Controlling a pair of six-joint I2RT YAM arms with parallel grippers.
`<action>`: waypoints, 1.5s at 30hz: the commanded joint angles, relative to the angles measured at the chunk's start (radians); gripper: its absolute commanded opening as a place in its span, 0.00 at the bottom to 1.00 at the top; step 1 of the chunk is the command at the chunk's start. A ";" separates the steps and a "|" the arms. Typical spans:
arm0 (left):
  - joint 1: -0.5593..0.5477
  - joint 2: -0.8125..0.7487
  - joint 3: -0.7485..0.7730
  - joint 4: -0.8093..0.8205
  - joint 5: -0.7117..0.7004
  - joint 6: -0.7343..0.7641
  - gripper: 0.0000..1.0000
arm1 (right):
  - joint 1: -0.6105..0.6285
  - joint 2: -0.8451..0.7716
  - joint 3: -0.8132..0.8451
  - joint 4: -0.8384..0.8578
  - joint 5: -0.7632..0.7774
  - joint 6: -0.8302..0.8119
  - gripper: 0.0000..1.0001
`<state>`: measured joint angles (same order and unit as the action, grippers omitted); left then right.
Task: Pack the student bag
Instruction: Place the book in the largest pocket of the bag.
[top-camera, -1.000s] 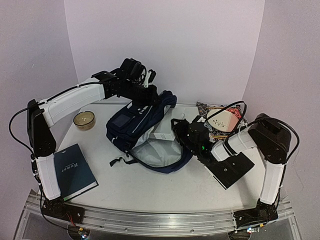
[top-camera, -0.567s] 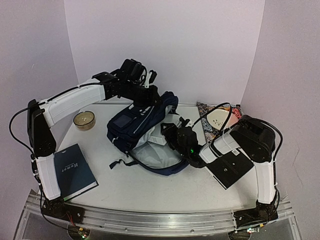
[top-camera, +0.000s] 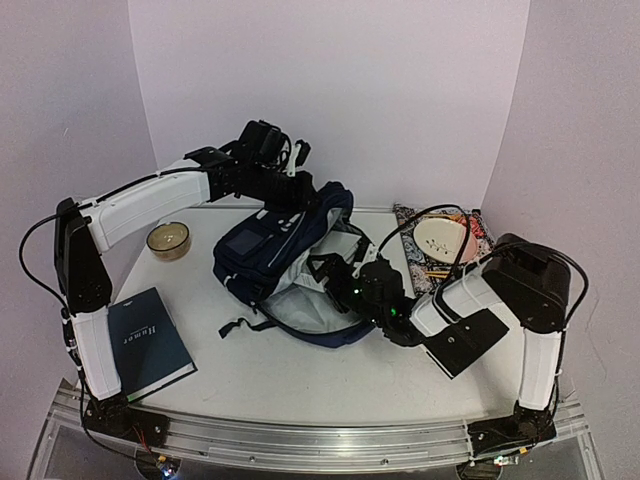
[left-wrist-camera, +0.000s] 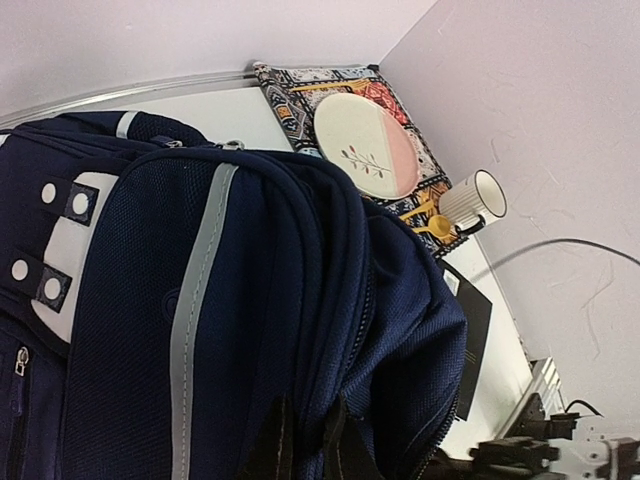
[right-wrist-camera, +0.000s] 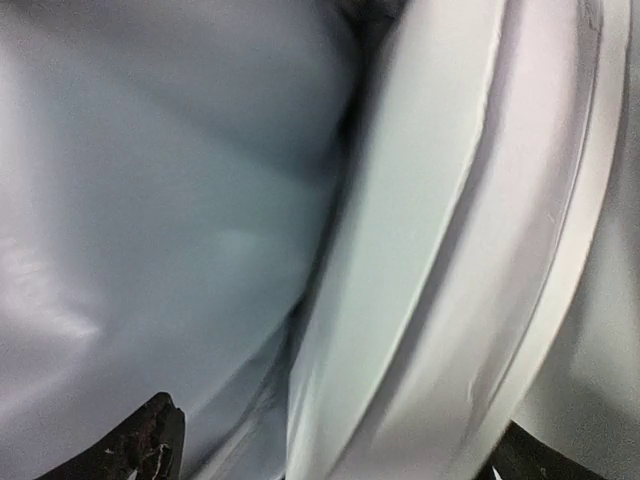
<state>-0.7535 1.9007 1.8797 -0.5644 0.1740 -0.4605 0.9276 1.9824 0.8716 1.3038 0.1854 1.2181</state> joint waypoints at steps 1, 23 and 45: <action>0.038 -0.049 -0.017 0.138 -0.057 0.050 0.00 | 0.015 -0.121 -0.010 0.060 -0.060 -0.016 0.96; 0.022 -0.114 -0.146 0.183 0.241 0.016 0.00 | 0.050 -0.068 0.159 -0.309 -0.126 -0.151 0.74; 0.036 -0.156 -0.209 0.196 0.024 0.086 0.00 | 0.053 -0.032 0.331 -0.729 -0.247 -0.519 0.91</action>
<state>-0.7273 1.8069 1.6676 -0.4693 0.2328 -0.3943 0.9722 2.0245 1.1736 0.6794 -0.0384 0.8508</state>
